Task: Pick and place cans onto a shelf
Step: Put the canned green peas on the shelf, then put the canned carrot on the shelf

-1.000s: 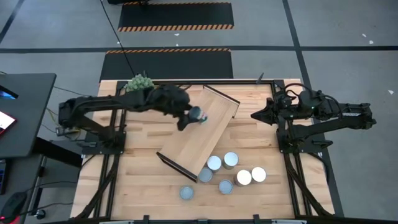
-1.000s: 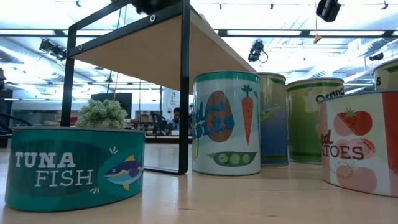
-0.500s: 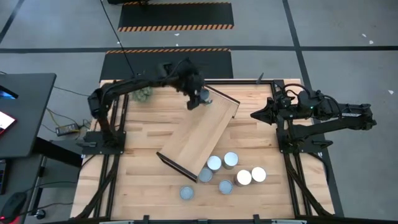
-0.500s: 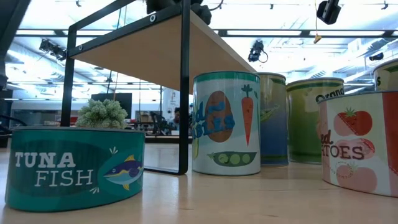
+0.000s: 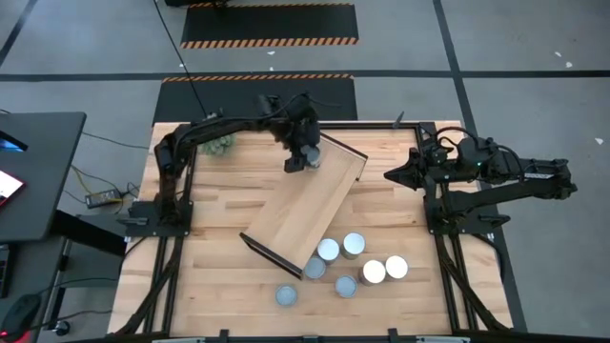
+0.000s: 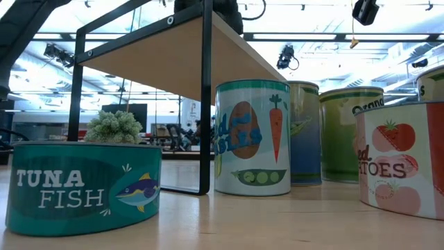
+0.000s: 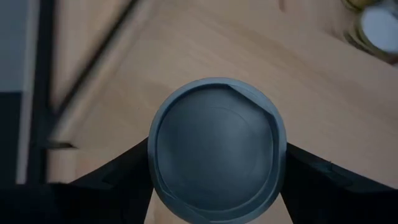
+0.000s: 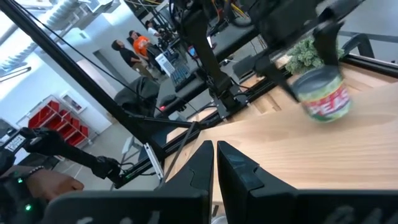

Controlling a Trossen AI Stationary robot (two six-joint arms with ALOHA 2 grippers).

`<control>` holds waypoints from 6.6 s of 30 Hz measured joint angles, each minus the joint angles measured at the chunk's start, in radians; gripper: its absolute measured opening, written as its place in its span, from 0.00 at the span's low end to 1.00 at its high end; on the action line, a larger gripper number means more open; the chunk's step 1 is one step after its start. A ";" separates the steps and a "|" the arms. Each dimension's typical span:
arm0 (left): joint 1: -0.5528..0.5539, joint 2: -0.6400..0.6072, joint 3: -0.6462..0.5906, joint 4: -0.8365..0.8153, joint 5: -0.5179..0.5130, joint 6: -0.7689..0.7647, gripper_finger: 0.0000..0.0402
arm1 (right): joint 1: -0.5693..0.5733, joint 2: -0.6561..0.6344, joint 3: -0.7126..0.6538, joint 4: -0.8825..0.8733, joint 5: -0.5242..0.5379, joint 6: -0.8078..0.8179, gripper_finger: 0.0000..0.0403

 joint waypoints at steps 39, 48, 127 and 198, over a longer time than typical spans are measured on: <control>-0.382 0.002 -0.001 -0.094 -0.234 -0.199 0.86 | 0.000 0.000 0.000 0.028 -0.034 -0.019 0.07; -0.385 0.002 0.045 -0.085 -0.235 -0.242 0.89 | 0.000 0.000 0.000 0.028 -0.054 -0.021 0.07; -0.624 -0.719 -0.433 0.033 -0.727 -0.754 0.33 | 0.654 0.852 0.435 -0.810 0.034 -0.218 0.86; -0.440 -0.764 -0.433 0.093 -0.380 -0.713 0.33 | 0.259 0.809 0.511 -1.083 0.096 -0.815 0.74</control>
